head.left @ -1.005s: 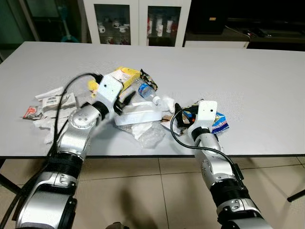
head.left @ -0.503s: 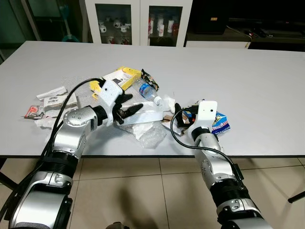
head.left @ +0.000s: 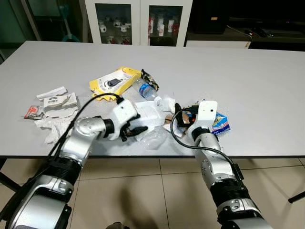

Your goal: Picking trash to rubbish bin

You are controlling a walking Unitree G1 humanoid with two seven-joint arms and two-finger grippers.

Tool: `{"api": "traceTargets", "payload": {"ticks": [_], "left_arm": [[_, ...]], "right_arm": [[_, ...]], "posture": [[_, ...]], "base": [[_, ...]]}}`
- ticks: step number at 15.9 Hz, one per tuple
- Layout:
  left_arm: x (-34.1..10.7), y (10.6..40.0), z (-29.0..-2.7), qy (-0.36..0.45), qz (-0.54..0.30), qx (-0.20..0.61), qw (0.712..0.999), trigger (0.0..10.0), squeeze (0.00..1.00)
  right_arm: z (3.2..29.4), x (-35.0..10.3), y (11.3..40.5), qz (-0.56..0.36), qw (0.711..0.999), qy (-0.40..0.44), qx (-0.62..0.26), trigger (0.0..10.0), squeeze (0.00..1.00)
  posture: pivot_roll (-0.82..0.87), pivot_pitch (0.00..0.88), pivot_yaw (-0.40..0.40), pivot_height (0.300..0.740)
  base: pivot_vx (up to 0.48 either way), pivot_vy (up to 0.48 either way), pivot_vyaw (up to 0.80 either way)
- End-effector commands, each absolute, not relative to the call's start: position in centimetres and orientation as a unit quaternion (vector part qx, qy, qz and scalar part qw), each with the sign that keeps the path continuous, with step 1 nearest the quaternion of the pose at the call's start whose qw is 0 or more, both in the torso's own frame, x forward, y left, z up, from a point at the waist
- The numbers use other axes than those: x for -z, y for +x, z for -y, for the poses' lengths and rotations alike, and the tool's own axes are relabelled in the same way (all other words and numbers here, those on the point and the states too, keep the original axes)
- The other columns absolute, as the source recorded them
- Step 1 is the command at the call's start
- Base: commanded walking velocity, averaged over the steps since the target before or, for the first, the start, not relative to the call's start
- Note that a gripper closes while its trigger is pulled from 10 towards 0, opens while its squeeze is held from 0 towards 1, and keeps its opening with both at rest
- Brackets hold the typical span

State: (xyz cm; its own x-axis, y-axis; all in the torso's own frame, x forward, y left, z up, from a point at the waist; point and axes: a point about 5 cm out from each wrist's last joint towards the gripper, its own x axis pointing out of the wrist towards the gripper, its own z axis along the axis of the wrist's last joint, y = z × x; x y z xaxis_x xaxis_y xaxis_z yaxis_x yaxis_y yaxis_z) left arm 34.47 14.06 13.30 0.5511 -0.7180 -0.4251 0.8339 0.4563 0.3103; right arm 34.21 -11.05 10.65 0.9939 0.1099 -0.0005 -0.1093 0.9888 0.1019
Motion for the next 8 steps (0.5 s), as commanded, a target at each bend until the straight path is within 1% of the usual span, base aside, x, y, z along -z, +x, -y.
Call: {"api": "traceTargets", "payload": {"ticks": [1, 4, 8], "left_arm": [[-12.4, 34.0, -13.4, 0.274, -0.133, 0.475, 0.825, 10.0, 0.00], [-11.3, 33.6, -12.8, 0.308, -0.147, 0.481, 0.807, 10.0, 0.00], [-10.8, 33.0, -12.3, 0.318, -0.155, 0.502, 0.790, 10.0, 0.00]], "right_arm": [[11.3, -10.9, 34.4, 0.000, 0.997, 0.054, -0.049, 10.0, 0.00], [11.3, -10.9, 34.5, 0.000, 0.997, 0.055, -0.048, 10.0, 0.00], [11.4, -11.0, 34.6, 0.002, 0.997, 0.056, -0.047, 10.0, 0.00]], "posture": [[0.03, 0.017, -0.027, 0.716], [0.02, 0.015, -0.023, 0.716], [0.02, 0.007, -0.021, 0.716]], "base": [[0.000, 0.000, 0.00], [0.000, 0.000, 0.00], [0.000, 0.000, 0.00]]}}
